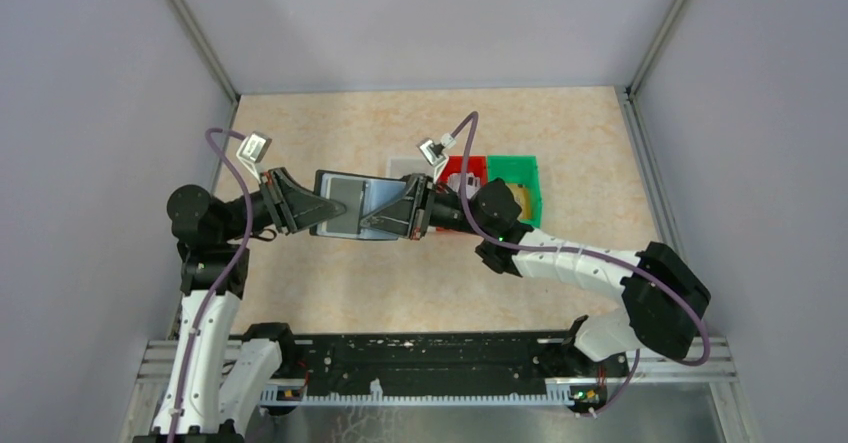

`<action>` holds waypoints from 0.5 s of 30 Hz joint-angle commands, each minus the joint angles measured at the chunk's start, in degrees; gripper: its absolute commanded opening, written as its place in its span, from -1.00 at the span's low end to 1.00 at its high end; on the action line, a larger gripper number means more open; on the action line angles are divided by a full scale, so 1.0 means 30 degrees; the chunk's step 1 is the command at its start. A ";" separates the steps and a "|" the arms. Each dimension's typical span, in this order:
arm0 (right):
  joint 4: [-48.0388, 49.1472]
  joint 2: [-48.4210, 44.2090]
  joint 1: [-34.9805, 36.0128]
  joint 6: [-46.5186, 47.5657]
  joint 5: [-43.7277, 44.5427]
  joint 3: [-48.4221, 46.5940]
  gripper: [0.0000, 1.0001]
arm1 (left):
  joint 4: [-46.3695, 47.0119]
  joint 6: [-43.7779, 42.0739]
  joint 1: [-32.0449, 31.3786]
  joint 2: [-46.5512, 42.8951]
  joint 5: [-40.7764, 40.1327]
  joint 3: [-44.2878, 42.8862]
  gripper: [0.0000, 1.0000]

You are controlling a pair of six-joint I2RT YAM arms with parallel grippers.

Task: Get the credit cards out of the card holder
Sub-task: Remove the credit card from the card holder.

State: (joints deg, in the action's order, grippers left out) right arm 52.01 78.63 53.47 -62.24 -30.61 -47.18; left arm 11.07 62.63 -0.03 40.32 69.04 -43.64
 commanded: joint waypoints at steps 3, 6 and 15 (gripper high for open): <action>0.1587 -0.0752 -0.0128 0.0176 0.0861 -0.0130 -1.00 | 0.1628 0.0960 -0.0107 -0.0153 0.0718 -0.0038 -0.85; 0.1049 -0.0791 -0.0139 0.0371 0.1049 -0.0334 -1.00 | 0.1226 0.0737 -0.0109 -0.0056 0.0593 -0.0188 -0.56; 0.0137 -0.0947 -0.0159 0.0733 0.1777 -0.0171 -0.42 | 0.0116 -0.0417 -0.0108 0.0051 0.0568 -0.0637 -0.97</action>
State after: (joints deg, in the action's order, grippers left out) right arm 52.31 77.52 53.43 -61.60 -27.66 -46.37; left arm 11.92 63.18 -0.03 40.82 69.67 -43.40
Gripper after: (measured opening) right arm 0.189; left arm 0.258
